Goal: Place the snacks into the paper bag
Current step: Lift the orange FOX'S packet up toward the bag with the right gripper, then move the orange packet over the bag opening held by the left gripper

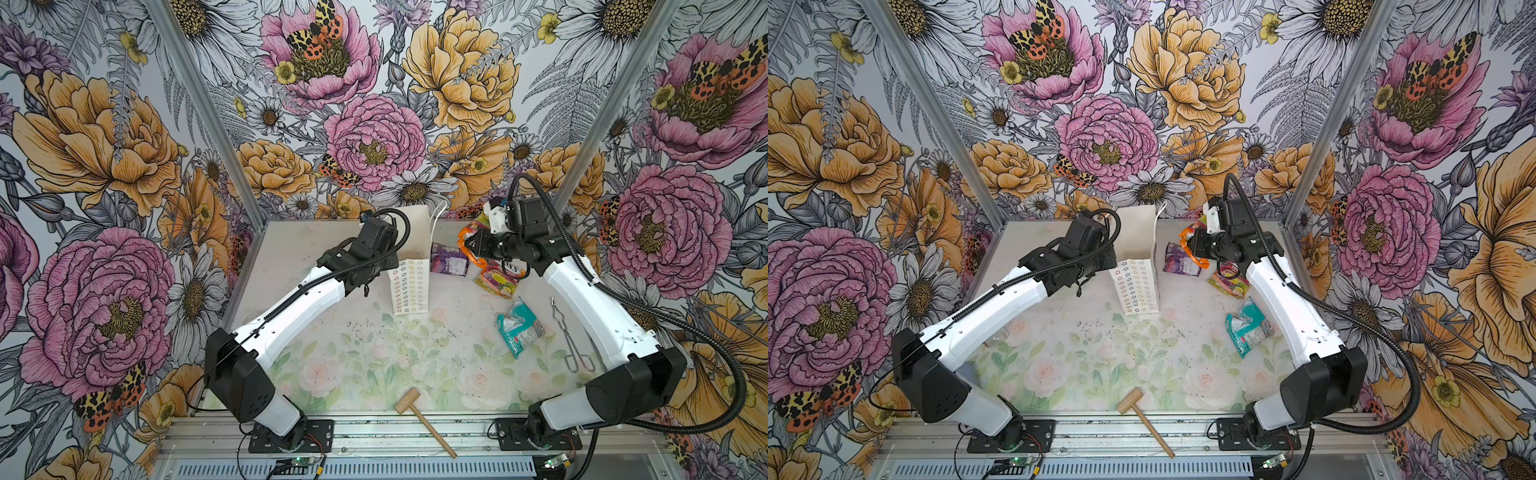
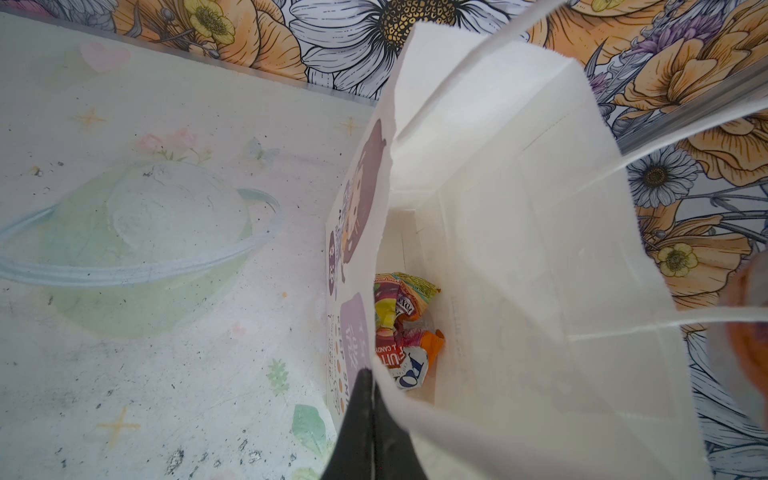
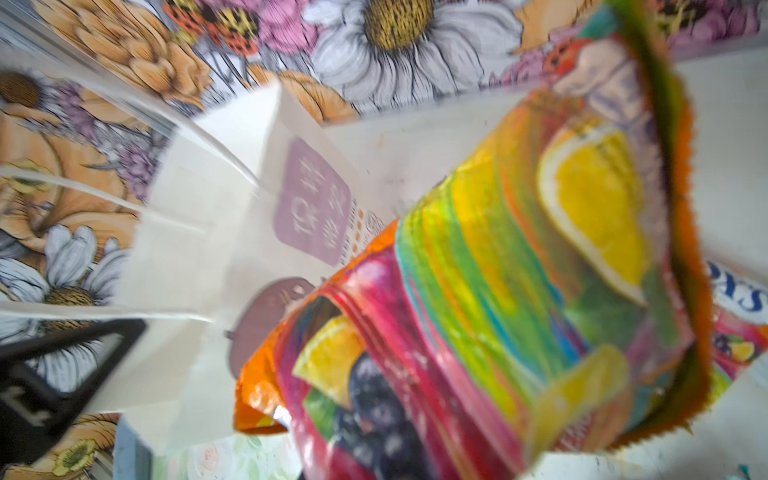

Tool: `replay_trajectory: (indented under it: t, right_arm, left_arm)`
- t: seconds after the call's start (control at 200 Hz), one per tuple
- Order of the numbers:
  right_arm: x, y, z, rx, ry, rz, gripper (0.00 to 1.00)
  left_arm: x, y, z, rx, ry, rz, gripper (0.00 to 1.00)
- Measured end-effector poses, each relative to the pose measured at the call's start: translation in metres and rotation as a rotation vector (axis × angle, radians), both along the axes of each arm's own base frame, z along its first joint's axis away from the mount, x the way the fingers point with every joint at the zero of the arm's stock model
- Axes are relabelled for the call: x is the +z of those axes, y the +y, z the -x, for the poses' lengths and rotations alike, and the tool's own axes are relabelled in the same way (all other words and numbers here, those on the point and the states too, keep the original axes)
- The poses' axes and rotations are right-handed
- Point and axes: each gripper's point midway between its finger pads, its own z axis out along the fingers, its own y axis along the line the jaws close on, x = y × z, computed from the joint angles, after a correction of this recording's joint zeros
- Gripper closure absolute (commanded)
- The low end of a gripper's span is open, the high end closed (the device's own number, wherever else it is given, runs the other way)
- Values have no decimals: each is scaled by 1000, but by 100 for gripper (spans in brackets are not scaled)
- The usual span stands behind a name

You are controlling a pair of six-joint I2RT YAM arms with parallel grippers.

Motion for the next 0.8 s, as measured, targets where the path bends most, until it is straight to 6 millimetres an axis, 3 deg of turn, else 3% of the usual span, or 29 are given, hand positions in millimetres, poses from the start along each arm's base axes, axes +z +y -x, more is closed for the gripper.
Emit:
replay_trajectory:
  t: [0.205,0.36,0.55,0.801]
  right_arm:
    - [119,15,-17,57,-266,-99,100]
    - [170,32,-33,106,-385,-170,100]
    - [183,69,-56,168,-410,-227,100]
    - [161,118,-72,224,-354,-264,100]
  left_arm:
    - [0,0,0,0,0,0,100]
    - [0,0,0,0,0,0,100]
    - [0,-1,-1,0,0,0,100]
    - [0,-1,-1,-1,0,1,100]
